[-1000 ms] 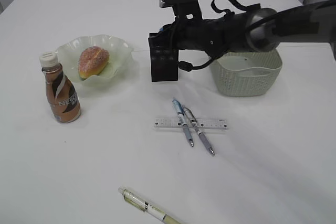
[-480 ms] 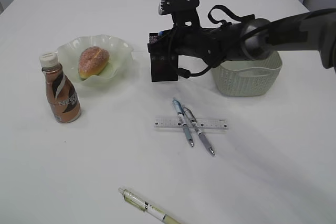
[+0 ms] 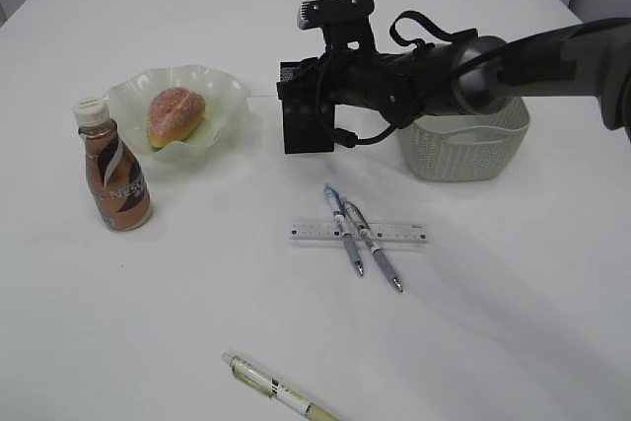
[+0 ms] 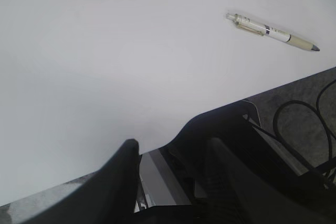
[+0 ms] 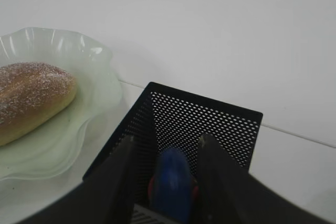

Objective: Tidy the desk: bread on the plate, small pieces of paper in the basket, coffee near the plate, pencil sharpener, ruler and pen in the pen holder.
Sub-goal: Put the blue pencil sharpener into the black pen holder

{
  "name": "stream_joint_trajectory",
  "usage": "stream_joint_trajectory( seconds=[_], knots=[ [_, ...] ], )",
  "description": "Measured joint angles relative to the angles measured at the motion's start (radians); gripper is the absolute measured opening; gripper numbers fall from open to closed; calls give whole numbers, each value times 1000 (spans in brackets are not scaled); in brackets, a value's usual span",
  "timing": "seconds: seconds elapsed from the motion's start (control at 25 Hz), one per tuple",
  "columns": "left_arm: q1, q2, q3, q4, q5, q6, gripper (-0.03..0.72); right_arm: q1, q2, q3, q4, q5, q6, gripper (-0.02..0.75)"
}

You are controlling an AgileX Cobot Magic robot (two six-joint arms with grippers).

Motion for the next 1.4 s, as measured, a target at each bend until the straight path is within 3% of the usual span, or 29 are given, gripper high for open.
stream_joint_trajectory(
  seconds=[0.16, 0.64, 1.16, 1.4],
  knots=[
    [0, 0, 0, 0, 0, 0, 307, 0, 0, 0, 0, -2, 0, 355],
    [0, 0, 0, 0, 0, 0, 307, 0, -62, -1, 0, 55, 0, 365],
    [0, 0, 0, 0, 0, 0, 307, 0, -371, -1, 9, 596, 0, 365],
    [0, 0, 0, 4, 0, 0, 307, 0, -499, -1, 97, 884, 4, 365]
  ],
)
